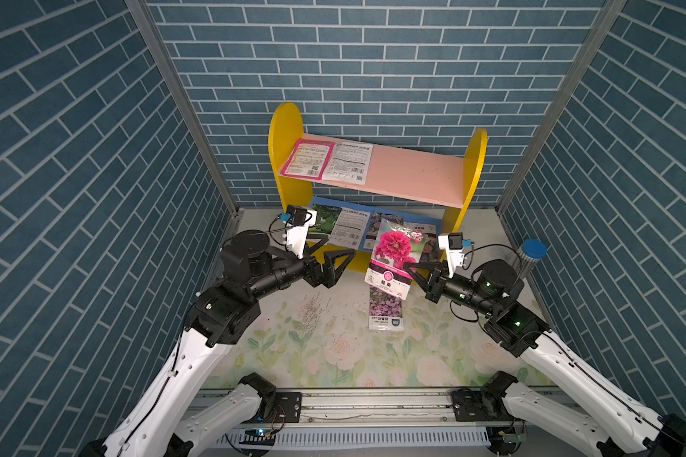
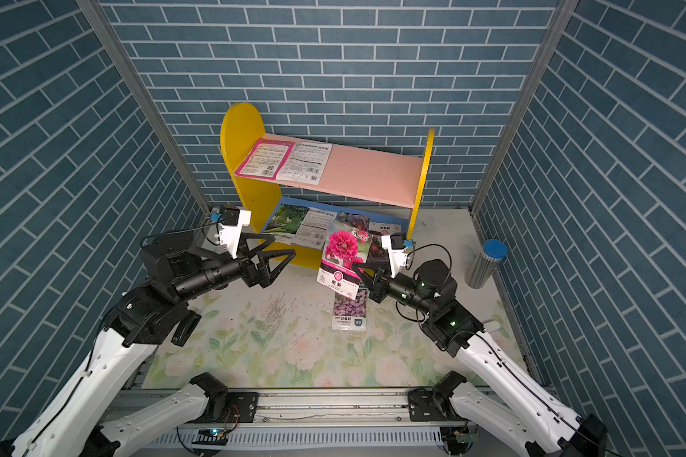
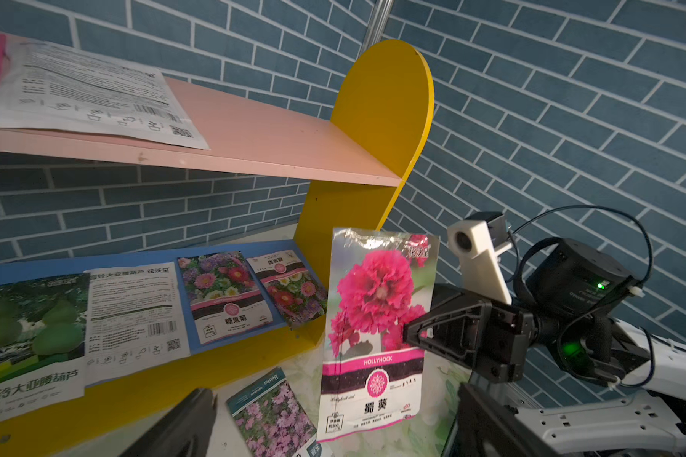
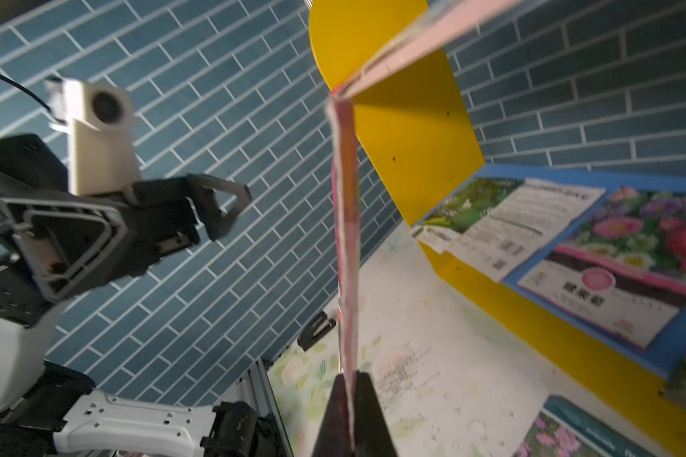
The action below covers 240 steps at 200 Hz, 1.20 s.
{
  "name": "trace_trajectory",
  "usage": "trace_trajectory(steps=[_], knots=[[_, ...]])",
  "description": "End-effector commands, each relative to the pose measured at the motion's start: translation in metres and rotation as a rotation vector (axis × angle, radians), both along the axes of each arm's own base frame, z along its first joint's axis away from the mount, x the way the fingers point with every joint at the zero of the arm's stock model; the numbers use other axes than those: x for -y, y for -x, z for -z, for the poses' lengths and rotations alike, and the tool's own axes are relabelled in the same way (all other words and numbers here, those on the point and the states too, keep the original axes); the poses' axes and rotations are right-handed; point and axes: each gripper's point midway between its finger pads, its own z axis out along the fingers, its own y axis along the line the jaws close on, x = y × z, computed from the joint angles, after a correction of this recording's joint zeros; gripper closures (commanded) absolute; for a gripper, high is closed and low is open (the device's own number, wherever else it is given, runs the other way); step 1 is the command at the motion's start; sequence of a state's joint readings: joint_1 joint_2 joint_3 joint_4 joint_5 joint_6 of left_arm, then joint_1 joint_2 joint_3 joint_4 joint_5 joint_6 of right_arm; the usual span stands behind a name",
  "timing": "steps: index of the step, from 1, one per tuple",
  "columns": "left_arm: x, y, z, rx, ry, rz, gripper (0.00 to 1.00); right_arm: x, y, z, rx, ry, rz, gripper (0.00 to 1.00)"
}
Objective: Take the seed bag off the shelf
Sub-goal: Pick up the seed packet from the shelf, then place the seed packet at the center of the board.
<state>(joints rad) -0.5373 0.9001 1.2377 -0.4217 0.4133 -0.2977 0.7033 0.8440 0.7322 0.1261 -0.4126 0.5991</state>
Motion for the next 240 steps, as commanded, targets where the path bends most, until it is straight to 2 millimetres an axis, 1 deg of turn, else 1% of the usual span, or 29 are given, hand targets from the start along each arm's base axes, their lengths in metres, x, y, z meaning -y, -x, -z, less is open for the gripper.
trace_trajectory(steps=[1, 17, 36, 53, 90, 102, 114, 138, 156, 176, 194, 240], knots=[[-0.011, -0.002, 0.029, -0.038, -0.065, -0.062, 0.00, -0.002, 0.002, 0.018, -0.024, 0.012, 0.025, 1.00], [-0.011, -0.002, 0.036, -0.061, -0.061, -0.064, 0.00, -0.010, 0.003, 0.041, -0.058, 0.053, 0.024, 1.00], [-0.009, -0.002, 0.039, -0.096, -0.050, -0.062, 0.00, -0.016, 0.003, 0.065, -0.083, 0.084, 0.031, 1.00], [-0.008, -0.003, 0.041, -0.118, -0.034, -0.066, 0.00, -0.021, 0.002, 0.083, -0.115, 0.079, 0.027, 1.00], [-0.010, -0.007, 0.046, -0.130, -0.028, -0.091, 0.00, -0.043, 0.000, 0.118, -0.174, 0.098, 0.003, 1.00], [-0.013, -0.006, 0.046, -0.118, -0.028, -0.103, 0.00, -0.053, 0.000, 0.123, -0.192, 0.085, -0.015, 1.00], [-0.018, -0.007, 0.046, -0.112, -0.034, -0.124, 0.00, -0.063, -0.002, 0.133, -0.213, 0.091, -0.025, 1.00], [-0.024, -0.008, 0.060, -0.134, -0.094, -0.154, 0.00, -0.081, -0.004, 0.148, -0.236, 0.102, -0.047, 1.00], [-0.030, -0.010, 0.070, -0.155, -0.143, -0.184, 0.00, -0.091, -0.010, 0.160, -0.257, 0.123, -0.038, 1.00], [-0.035, -0.009, 0.075, -0.162, -0.171, -0.204, 0.00, -0.098, -0.017, 0.176, -0.287, 0.153, -0.023, 1.00], [-0.036, -0.008, 0.079, -0.171, -0.191, -0.202, 0.00, -0.106, -0.023, 0.189, -0.306, 0.181, -0.021, 1.00], [-0.035, -0.005, 0.078, -0.168, -0.196, -0.183, 0.00, -0.116, -0.033, 0.219, -0.356, 0.251, -0.002, 1.00]])
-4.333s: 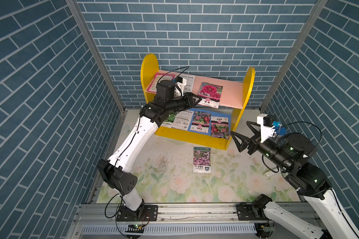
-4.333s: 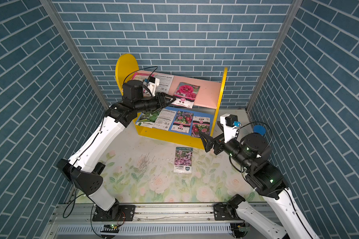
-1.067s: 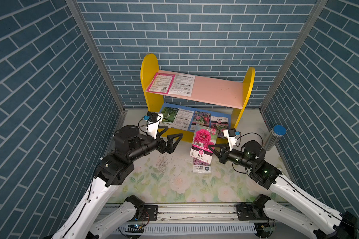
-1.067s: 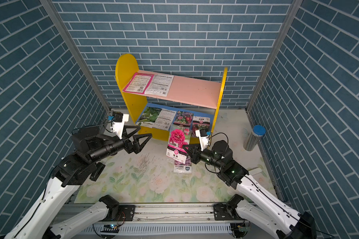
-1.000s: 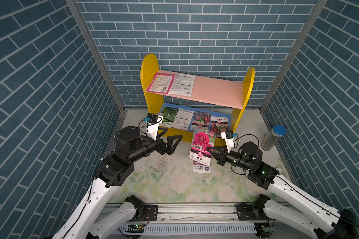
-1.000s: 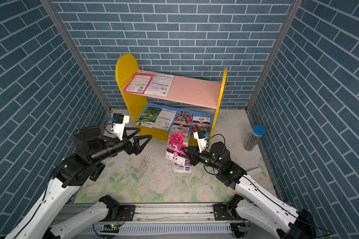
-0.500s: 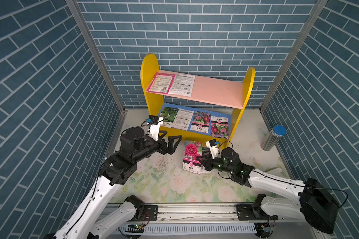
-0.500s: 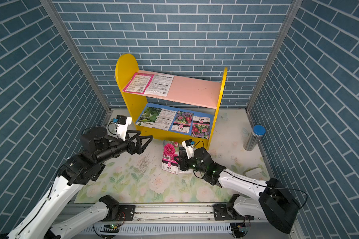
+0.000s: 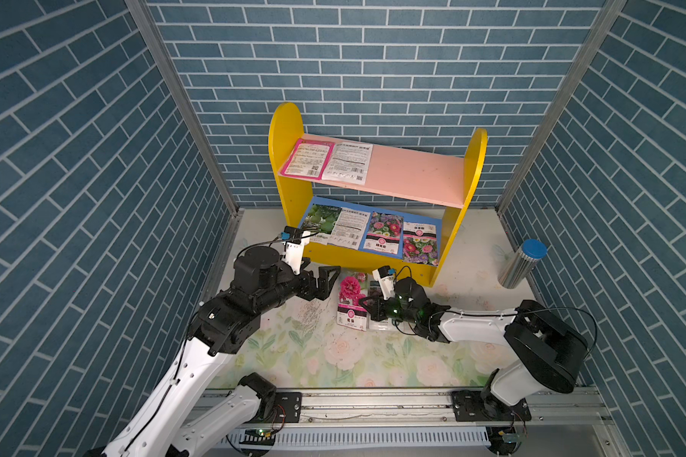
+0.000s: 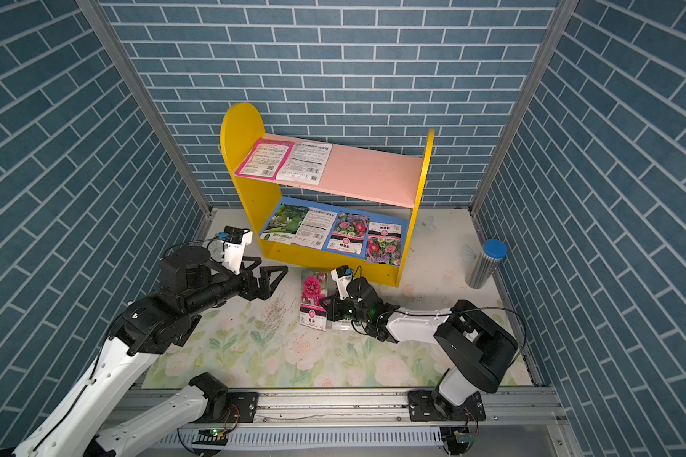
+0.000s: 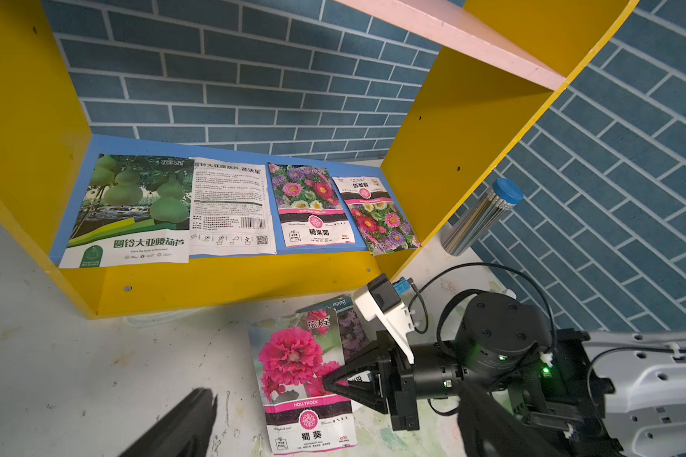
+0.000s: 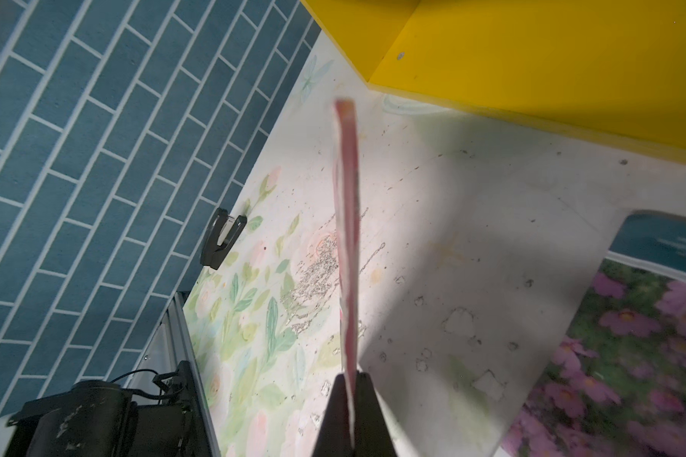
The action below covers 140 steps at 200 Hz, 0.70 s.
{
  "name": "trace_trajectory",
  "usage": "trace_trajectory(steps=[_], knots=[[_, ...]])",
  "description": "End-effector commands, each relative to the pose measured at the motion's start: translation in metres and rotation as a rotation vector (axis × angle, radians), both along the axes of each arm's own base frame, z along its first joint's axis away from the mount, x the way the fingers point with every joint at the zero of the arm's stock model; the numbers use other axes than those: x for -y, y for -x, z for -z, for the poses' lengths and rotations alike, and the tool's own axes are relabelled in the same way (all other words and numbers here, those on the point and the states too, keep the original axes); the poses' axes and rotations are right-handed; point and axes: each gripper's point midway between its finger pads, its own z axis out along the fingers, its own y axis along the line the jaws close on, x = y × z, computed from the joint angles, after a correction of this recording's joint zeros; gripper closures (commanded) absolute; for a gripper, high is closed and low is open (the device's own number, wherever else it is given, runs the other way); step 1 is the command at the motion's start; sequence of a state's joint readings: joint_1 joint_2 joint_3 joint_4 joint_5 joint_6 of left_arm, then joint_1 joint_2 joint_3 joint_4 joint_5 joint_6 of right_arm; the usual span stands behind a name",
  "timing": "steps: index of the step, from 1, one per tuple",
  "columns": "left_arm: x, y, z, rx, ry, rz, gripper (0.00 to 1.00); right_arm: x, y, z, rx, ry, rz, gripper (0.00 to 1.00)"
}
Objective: Take the seed bag off the shelf
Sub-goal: Place the seed packet at the center of the board.
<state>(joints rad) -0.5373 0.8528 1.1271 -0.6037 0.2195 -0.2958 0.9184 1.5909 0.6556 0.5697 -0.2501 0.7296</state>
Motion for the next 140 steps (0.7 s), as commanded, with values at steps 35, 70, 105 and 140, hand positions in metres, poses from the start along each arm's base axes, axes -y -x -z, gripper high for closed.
trace_trajectory(steps=[35, 70, 105, 140], knots=[[0.000, 0.003, 0.000, 0.001, -0.029, 0.017, 0.00, -0.011, -0.013, 0.021, -0.038, 0.047, 0.038, 1.00], [0.004, 0.002, 0.003, -0.004, -0.027, 0.033, 0.00, -0.009, -0.016, 0.036, -0.051, 0.094, 0.046, 1.00], [0.005, 0.000, 0.008, -0.010, -0.032, 0.034, 0.00, -0.004, -0.021, 0.046, -0.061, 0.138, 0.053, 0.89], [0.004, 0.000, 0.014, -0.009, -0.033, 0.030, 0.00, 0.001, -0.029, 0.058, -0.063, 0.186, 0.072, 0.79]])
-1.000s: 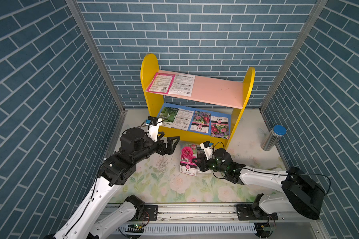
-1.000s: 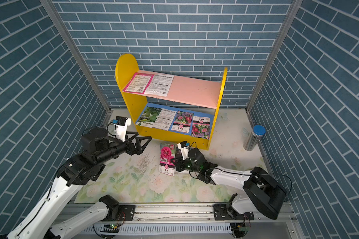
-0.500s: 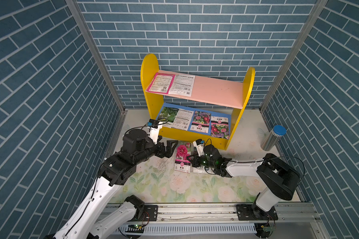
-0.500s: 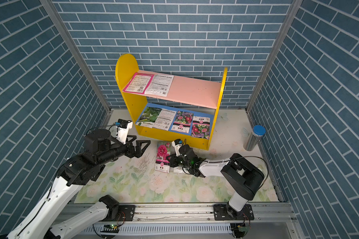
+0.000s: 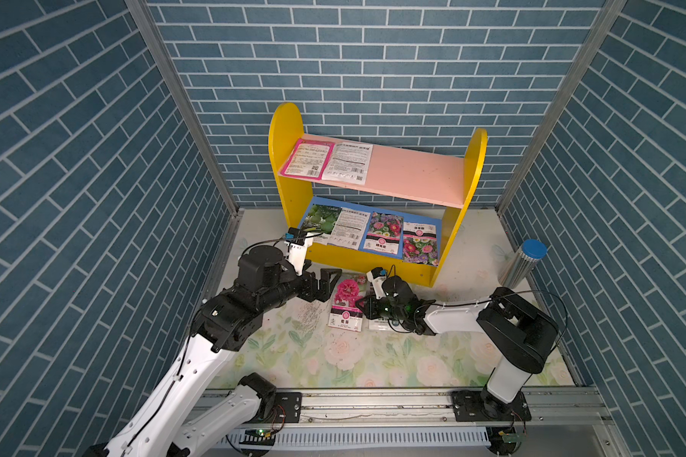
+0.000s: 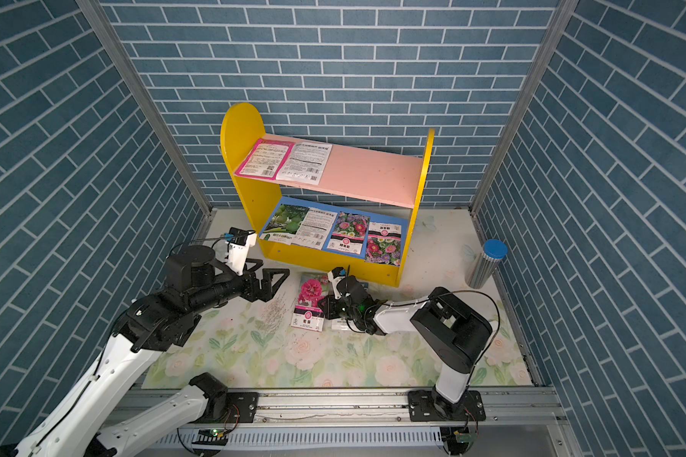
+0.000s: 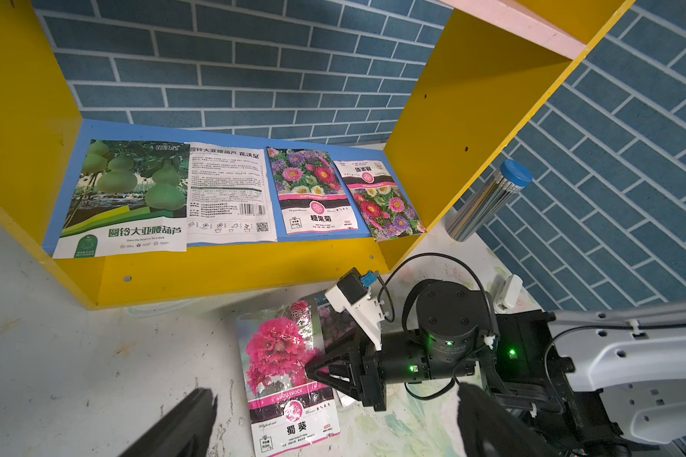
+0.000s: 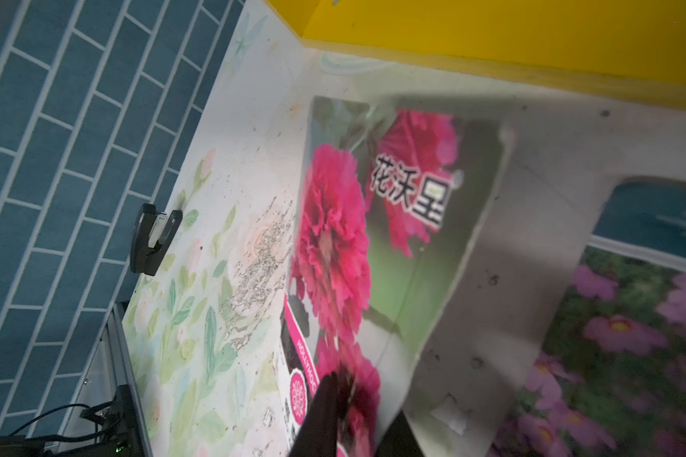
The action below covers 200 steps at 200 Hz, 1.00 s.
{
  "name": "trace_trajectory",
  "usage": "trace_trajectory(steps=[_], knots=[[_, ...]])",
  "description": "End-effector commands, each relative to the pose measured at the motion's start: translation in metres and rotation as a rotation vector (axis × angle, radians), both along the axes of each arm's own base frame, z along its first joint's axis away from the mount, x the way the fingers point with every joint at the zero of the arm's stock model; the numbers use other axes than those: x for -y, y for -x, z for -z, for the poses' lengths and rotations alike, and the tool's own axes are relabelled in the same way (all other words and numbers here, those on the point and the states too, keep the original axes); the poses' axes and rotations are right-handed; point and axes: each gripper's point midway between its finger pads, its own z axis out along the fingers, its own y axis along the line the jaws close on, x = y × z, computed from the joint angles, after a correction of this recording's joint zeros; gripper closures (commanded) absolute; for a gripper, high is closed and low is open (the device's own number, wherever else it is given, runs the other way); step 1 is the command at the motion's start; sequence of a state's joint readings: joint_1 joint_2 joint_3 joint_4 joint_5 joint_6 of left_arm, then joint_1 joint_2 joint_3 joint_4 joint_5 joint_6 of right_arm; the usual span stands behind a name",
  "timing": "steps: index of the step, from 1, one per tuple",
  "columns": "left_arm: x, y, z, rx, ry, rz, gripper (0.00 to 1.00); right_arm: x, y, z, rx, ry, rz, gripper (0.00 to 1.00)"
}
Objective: Take the seed bag off the shelf
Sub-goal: Place the seed packet at the center of the board.
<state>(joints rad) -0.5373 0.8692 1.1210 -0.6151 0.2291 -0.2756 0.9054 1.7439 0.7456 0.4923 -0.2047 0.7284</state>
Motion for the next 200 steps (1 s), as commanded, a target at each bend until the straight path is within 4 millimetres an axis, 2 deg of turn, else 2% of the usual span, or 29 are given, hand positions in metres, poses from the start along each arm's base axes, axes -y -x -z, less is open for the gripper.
trace_trajectory(steps=[1, 24, 68, 103, 122, 159, 200], knots=[[0.001, 0.001, 0.005, 0.009, -0.006, 0.012, 0.00, 0.004, -0.011, 0.012, 0.005, 0.063, 0.019, 0.79], [0.000, 0.002, 0.008, 0.008, -0.009, 0.007, 0.00, 0.005, -0.017, 0.018, 0.009, 0.089, 0.025, 0.78], [0.000, 0.002, 0.013, 0.002, -0.017, 0.008, 0.00, 0.014, -0.030, 0.024, 0.032, 0.165, 0.062, 0.70], [-0.001, 0.001, 0.013, 0.005, -0.022, 0.006, 0.00, 0.031, -0.037, 0.017, 0.081, 0.226, 0.127, 0.59], [0.000, 0.001, 0.014, 0.005, -0.021, 0.008, 0.00, 0.032, -0.035, 0.001, 0.125, 0.195, 0.117, 0.54], [0.002, -0.001, 0.017, 0.004, -0.019, 0.014, 0.00, 0.000, -0.013, -0.024, 0.217, 0.192, -0.026, 0.41], [-0.001, 0.000, 0.013, 0.011, -0.020, -0.002, 0.00, -0.027, 0.001, -0.014, 0.262, 0.306, -0.079, 0.38]])
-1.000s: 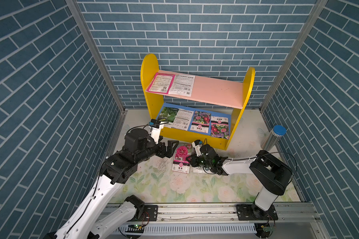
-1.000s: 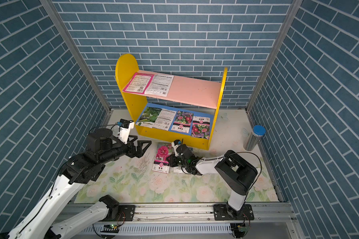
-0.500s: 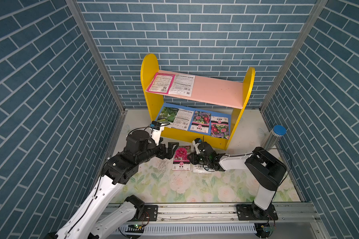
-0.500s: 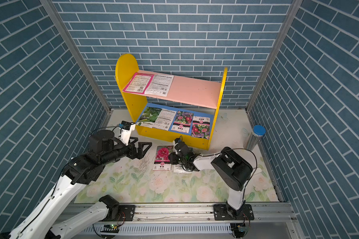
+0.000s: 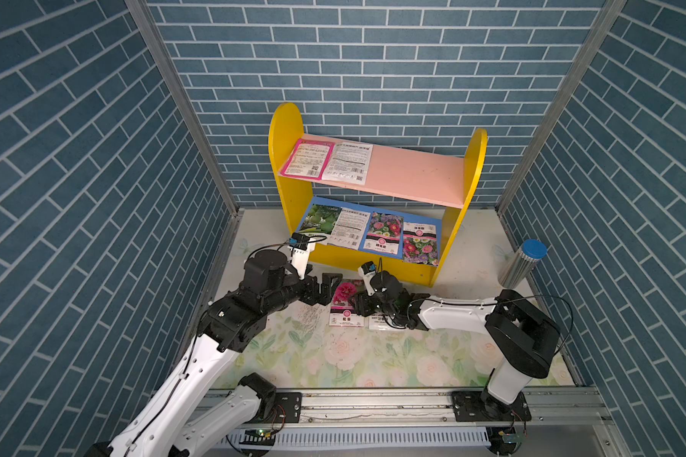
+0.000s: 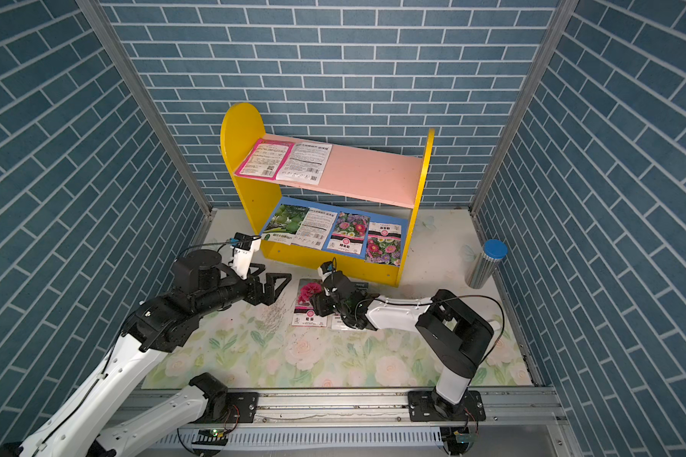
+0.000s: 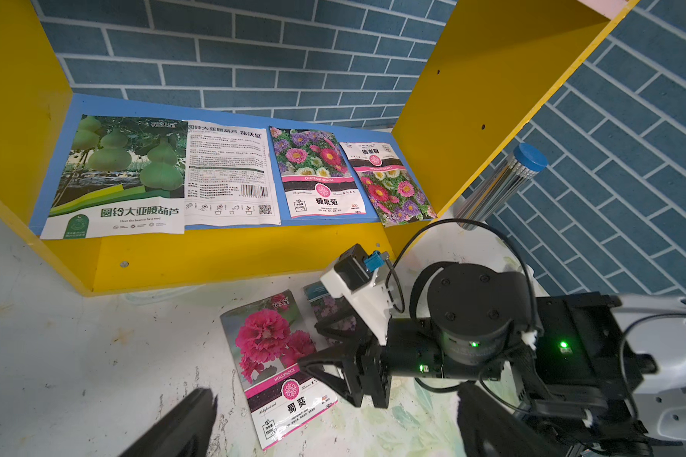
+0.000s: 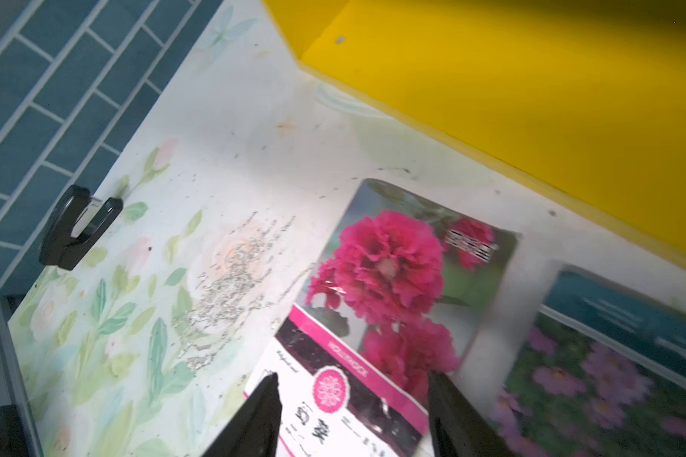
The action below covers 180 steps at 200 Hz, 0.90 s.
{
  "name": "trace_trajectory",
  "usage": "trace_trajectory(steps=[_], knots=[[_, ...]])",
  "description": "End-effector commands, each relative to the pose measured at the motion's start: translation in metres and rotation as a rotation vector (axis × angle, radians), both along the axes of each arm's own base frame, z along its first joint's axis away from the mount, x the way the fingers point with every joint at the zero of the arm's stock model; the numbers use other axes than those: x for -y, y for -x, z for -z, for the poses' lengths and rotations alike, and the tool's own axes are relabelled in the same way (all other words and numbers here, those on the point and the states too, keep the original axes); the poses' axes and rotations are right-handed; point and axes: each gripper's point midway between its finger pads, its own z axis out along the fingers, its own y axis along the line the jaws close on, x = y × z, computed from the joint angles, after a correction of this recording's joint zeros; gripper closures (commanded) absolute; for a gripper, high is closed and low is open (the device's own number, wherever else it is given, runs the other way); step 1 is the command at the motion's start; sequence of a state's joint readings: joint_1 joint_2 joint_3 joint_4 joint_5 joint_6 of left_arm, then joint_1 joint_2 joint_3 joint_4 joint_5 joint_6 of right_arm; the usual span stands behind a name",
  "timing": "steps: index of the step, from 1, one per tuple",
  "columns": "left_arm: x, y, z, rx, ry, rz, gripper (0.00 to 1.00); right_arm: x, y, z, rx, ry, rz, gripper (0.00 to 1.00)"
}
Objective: Take the seed bag off the shelf
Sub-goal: Place the seed packet at the center of the board.
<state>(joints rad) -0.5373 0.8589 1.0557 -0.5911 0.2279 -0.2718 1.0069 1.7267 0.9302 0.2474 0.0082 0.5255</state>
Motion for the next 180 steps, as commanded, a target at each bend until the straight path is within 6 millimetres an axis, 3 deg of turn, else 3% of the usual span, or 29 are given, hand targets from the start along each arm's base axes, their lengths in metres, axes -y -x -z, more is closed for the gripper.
trace_trajectory(steps=[1, 41, 117, 180], knots=[[-0.002, 0.001, -0.008, 0.035, -0.001, -0.002, 0.00, -0.004, 0.005, 0.017, 0.040, 0.126, -0.023, 0.37], [-0.008, 0.003, -0.009, 0.041, -0.012, -0.020, 0.00, -0.017, 0.017, 0.040, 0.032, 0.226, -0.021, 0.36], [-0.010, 0.005, -0.005, 0.032, -0.018, -0.025, 0.00, -0.008, 0.024, 0.077, -0.029, 0.284, 0.001, 0.36], [-0.010, 0.004, -0.002, 0.027, -0.028, -0.025, 0.00, -0.001, 0.008, 0.086, -0.039, 0.300, 0.046, 0.37]])
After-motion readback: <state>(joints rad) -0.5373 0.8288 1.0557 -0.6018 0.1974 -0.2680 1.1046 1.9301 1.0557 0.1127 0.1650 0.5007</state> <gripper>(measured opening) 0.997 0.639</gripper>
